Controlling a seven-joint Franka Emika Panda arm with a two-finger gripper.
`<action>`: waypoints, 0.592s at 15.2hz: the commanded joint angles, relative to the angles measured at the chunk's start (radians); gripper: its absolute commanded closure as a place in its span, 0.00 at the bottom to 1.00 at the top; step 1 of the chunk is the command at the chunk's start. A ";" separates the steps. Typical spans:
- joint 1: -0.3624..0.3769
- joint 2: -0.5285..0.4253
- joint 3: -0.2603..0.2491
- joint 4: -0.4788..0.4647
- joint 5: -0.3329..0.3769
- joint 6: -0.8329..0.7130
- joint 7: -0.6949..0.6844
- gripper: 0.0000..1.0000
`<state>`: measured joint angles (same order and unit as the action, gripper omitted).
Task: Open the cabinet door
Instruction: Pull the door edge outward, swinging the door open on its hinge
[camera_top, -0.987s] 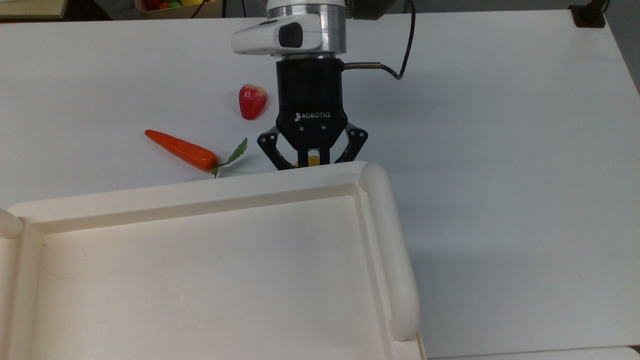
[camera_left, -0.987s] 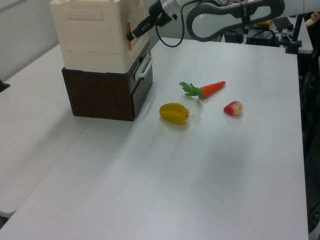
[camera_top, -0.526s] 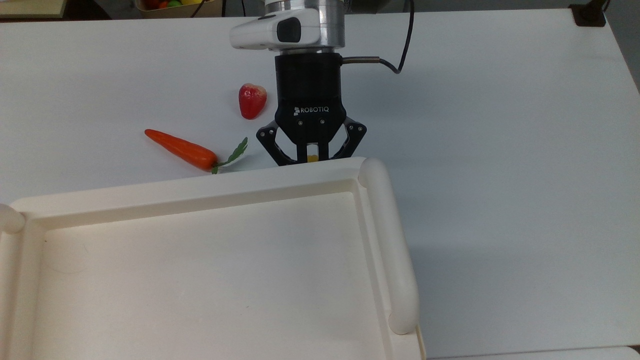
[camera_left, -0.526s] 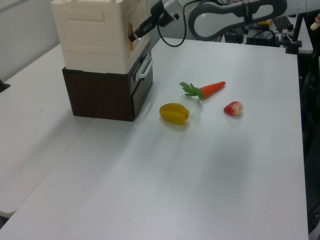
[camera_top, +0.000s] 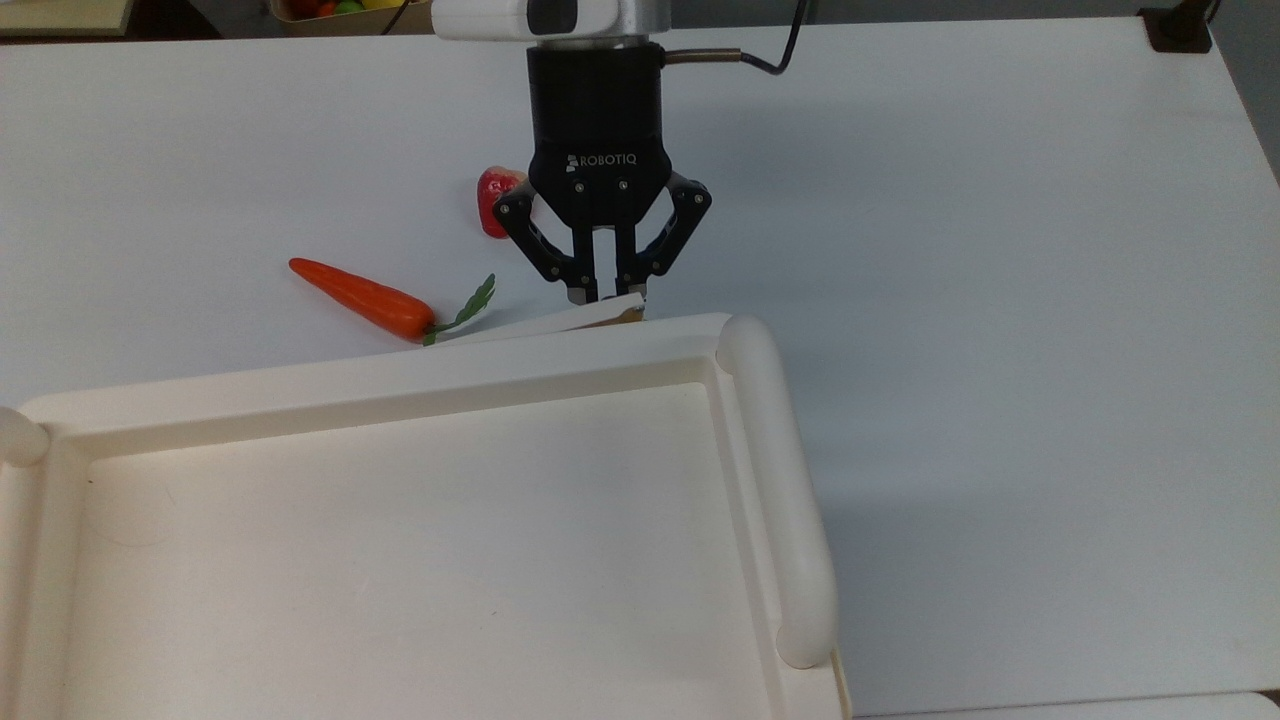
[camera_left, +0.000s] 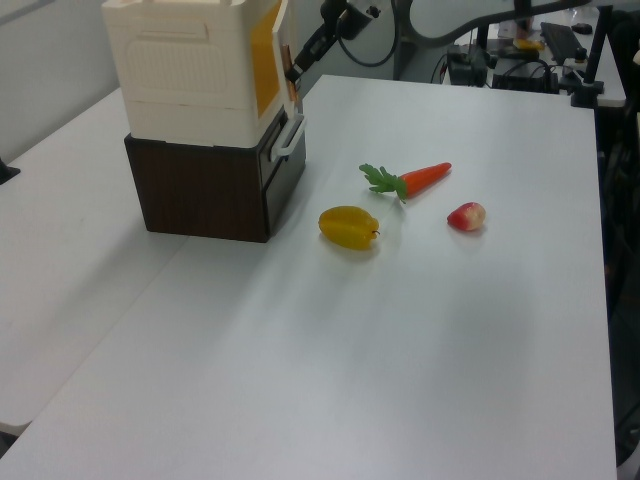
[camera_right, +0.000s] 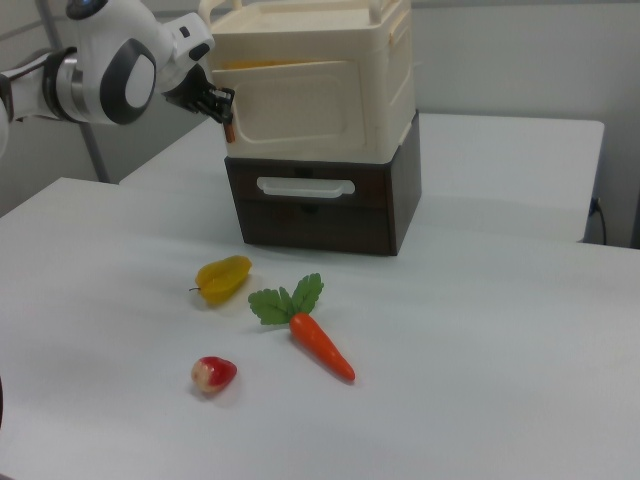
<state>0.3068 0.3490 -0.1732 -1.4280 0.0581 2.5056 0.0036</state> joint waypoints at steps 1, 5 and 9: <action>-0.009 -0.100 -0.006 -0.071 0.003 -0.218 0.016 1.00; -0.043 -0.153 -0.005 -0.101 0.003 -0.375 0.013 1.00; -0.090 -0.188 -0.006 -0.103 0.003 -0.536 0.009 0.86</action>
<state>0.2410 0.2196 -0.1802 -1.4584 0.0589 2.0881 0.0034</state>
